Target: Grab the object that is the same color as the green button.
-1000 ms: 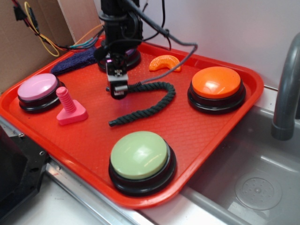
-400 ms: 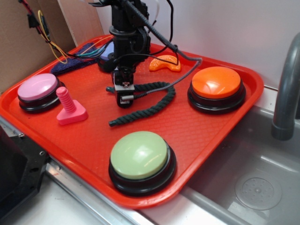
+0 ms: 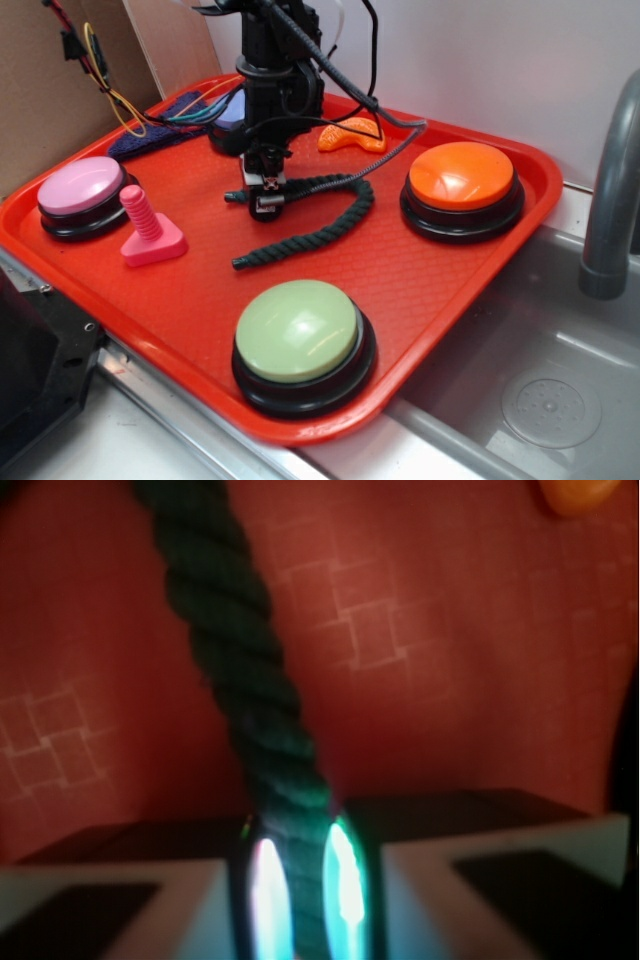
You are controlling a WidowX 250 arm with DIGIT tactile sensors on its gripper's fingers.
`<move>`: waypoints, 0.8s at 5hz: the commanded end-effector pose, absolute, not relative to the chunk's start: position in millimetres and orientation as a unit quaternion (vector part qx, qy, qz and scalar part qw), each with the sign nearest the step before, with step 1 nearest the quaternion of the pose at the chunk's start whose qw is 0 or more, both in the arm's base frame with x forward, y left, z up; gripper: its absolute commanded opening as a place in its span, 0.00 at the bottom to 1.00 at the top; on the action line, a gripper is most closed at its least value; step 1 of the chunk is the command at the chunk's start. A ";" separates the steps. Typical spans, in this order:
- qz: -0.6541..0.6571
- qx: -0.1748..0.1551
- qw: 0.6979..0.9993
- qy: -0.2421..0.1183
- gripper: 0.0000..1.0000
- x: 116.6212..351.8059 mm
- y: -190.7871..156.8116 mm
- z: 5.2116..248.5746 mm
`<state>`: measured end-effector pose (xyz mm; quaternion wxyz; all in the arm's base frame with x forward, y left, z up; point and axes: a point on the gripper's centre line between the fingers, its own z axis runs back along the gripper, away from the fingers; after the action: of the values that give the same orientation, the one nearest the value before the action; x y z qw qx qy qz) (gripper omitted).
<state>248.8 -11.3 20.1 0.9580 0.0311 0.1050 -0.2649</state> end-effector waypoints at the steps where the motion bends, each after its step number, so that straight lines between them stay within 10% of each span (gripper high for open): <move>1: -0.115 0.039 0.987 0.107 0.00 227.6 5.1 71.2; 4: 0.022 -0.045 0.999 0.007 0.00 182.2 10.2 194.9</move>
<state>183.4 9.6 187.3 0.9982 -0.0487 0.0328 0.0109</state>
